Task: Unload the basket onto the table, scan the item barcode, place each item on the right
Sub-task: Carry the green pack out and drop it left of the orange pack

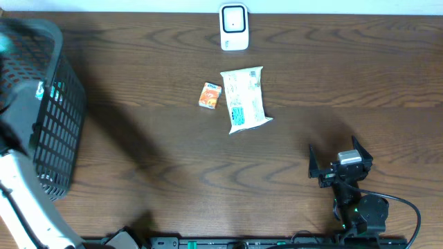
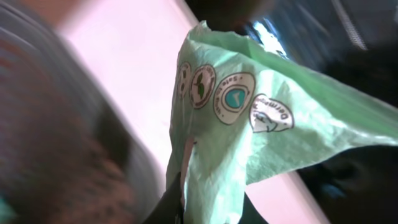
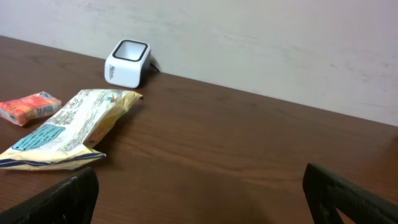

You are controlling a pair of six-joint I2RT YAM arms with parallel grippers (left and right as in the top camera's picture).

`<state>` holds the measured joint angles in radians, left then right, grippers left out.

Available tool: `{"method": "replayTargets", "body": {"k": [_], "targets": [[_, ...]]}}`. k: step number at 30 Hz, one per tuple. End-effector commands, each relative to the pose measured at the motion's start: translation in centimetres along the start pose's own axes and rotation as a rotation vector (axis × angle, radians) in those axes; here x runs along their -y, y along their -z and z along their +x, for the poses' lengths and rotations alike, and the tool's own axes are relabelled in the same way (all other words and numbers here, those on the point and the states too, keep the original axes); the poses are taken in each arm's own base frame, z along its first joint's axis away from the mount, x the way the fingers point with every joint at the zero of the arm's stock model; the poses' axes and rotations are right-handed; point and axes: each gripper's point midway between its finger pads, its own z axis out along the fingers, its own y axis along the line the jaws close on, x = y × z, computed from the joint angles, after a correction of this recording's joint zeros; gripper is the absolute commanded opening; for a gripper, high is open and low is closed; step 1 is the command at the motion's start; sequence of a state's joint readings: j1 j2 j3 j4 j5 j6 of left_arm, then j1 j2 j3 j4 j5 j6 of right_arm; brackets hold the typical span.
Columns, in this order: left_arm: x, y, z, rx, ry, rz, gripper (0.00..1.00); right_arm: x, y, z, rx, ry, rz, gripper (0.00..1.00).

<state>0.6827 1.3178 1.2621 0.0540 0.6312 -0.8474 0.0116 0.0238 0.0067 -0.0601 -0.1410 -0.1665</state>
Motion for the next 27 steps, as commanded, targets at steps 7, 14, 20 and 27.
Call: {"method": "replayTargets", "body": {"k": [7,14,20,27], "targets": [[10.2,-1.6,16.0,-0.405,-0.325,0.322,0.08,-0.2,0.0,0.0,0.002,0.004,-0.008,0.99],[3.3,-2.4,24.6,-0.55,-0.603,-0.075,0.08,-0.2,0.0,0.0,0.002,0.004,-0.008,0.99],[-1.1,-3.4,29.1,-0.595,-0.749,-0.317,0.08,-0.2,0.0,0.0,0.002,0.004,-0.008,0.99],[-5.1,-4.2,37.6,-0.798,-0.819,-0.362,0.09,-0.2,0.0,0.0,0.002,0.004,-0.008,0.99]]}}
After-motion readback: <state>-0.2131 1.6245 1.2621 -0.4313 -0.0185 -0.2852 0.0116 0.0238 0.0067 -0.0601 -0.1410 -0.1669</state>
